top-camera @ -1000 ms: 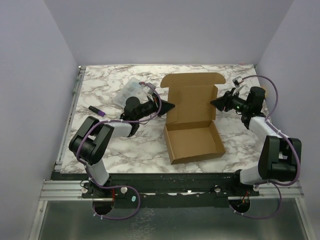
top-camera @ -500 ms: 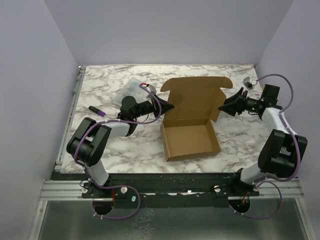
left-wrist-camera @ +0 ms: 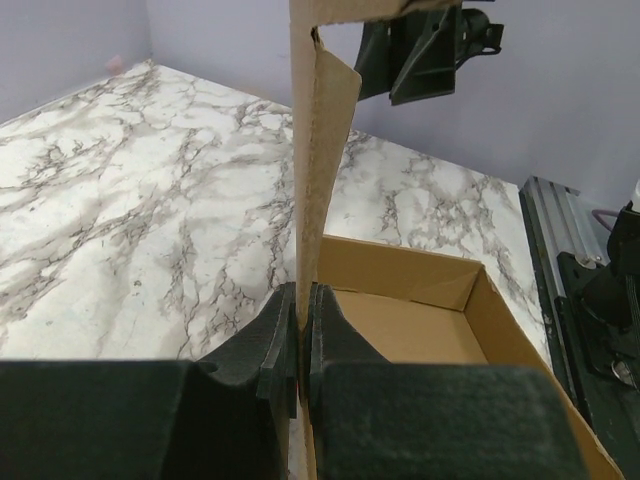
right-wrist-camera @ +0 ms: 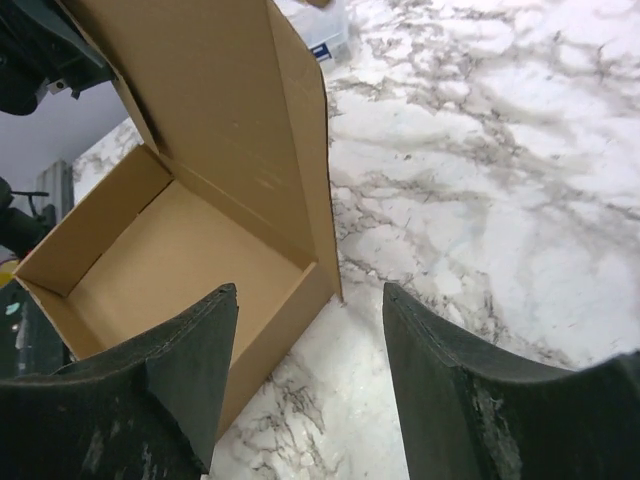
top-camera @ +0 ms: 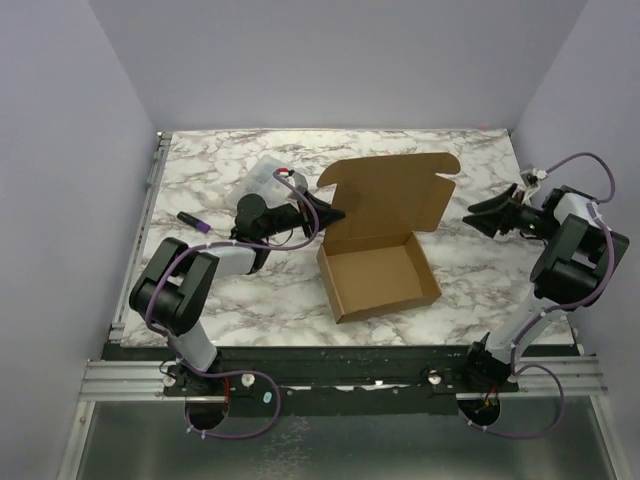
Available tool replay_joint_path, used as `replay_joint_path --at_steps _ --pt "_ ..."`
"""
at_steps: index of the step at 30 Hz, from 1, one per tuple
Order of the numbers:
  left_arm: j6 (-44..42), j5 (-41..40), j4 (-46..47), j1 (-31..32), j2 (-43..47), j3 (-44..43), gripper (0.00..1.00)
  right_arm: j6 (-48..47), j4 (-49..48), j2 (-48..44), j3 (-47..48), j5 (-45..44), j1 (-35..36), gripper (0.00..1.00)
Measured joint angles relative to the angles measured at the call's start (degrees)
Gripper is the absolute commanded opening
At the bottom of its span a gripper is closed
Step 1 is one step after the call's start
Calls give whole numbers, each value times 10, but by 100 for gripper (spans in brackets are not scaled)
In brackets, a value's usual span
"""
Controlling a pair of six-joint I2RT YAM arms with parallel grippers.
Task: Fold the paper box
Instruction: Adjust the paper box at the center of the board.
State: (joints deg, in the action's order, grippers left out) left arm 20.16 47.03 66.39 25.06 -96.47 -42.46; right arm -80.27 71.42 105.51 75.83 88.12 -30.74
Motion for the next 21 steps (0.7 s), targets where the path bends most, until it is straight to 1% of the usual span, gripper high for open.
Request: replay_joint_path --at_steps 2,4,5,6,7,11,14,18,21 --pt "-1 1 3 -1 5 5 0 -28 30 25 0 0 0 65" --pt "-3 2 5 -2 10 11 0 -31 41 33 2 0 1 65" --pt "-4 2 5 -3 13 13 0 -18 34 32 4 0 3 83" --pt "-5 2 5 -3 16 15 0 12 13 29 5 -2 3 98" --pt "-7 2 5 -3 19 17 0 58 -22 22 2 -8 3 100" --pt "-8 2 4 -3 27 21 0 279 -256 -58 -78 -67 3 100" --pt "-9 3 4 -3 31 23 0 388 -392 -101 -118 -80 4 100" --pt "-12 6 5 -3 39 29 0 502 -551 -85 -134 -104 4 100" --pt "-12 10 5 -3 42 31 0 558 -630 -54 -132 -139 13 100"
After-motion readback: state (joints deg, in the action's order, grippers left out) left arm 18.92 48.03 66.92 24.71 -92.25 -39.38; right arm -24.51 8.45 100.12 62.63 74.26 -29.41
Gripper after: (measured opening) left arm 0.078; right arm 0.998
